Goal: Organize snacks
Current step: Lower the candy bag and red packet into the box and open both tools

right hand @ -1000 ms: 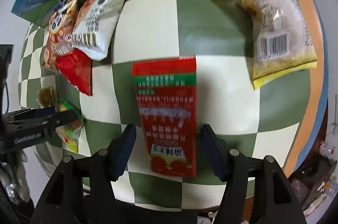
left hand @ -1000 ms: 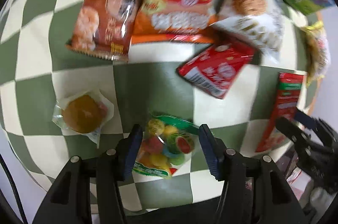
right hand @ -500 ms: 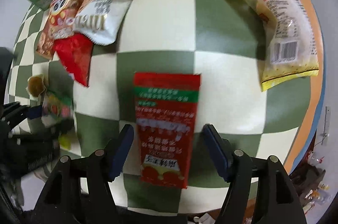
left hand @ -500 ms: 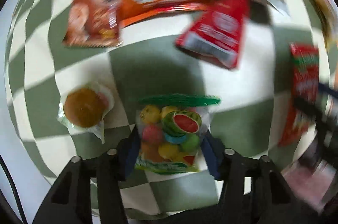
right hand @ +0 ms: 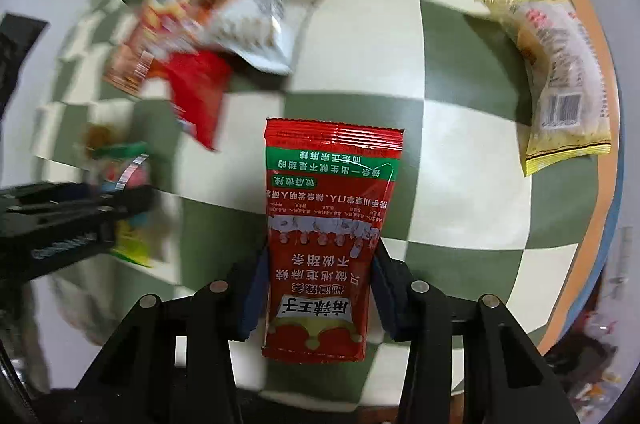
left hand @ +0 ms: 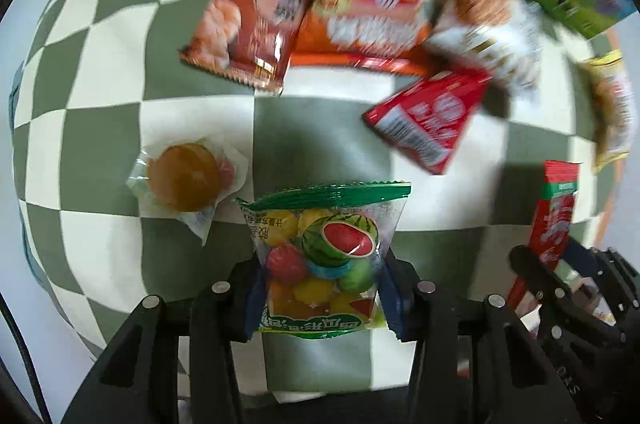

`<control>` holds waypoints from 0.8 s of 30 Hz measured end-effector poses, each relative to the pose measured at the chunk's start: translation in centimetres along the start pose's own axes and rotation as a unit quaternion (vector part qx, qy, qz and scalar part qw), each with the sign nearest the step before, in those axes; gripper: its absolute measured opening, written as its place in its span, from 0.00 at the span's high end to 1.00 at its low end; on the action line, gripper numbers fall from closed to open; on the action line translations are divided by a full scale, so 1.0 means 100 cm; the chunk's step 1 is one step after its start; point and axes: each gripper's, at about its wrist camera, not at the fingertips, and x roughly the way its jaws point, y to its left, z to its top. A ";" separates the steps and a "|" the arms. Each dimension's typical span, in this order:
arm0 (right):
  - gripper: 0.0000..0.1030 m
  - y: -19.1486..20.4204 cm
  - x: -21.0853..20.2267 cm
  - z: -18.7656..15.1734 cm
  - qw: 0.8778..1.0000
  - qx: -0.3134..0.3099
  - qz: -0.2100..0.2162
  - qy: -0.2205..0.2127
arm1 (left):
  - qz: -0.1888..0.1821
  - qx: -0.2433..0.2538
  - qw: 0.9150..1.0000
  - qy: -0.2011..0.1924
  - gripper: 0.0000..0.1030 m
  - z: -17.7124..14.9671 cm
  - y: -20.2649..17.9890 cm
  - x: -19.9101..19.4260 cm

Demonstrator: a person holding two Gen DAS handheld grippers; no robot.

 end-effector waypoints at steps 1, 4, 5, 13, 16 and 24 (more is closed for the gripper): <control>0.52 0.002 -0.011 0.001 1.000 0.002 0.017 -0.005 | -0.008 -0.001 1.000 -0.007 0.57 0.000 0.001 -0.009; 0.53 0.012 -0.050 0.012 0.998 -0.005 0.059 -0.029 | -0.037 0.001 0.999 -0.035 0.57 0.003 -0.004 -0.050; 0.53 0.011 -0.059 0.019 0.997 -0.005 0.071 -0.037 | -0.048 0.001 0.998 -0.047 0.57 0.010 -0.007 -0.065; 0.53 0.023 -0.160 0.134 0.981 -0.013 0.141 -0.134 | -0.098 0.002 0.987 -0.131 0.57 0.101 -0.012 -0.173; 0.53 0.026 -0.171 0.185 0.979 -0.019 0.128 -0.157 | -0.081 0.001 0.986 -0.149 0.57 0.146 -0.007 -0.195; 0.53 0.037 -0.110 0.280 0.989 -0.007 0.106 -0.103 | -0.056 -0.025 0.995 -0.076 0.57 0.268 0.018 -0.134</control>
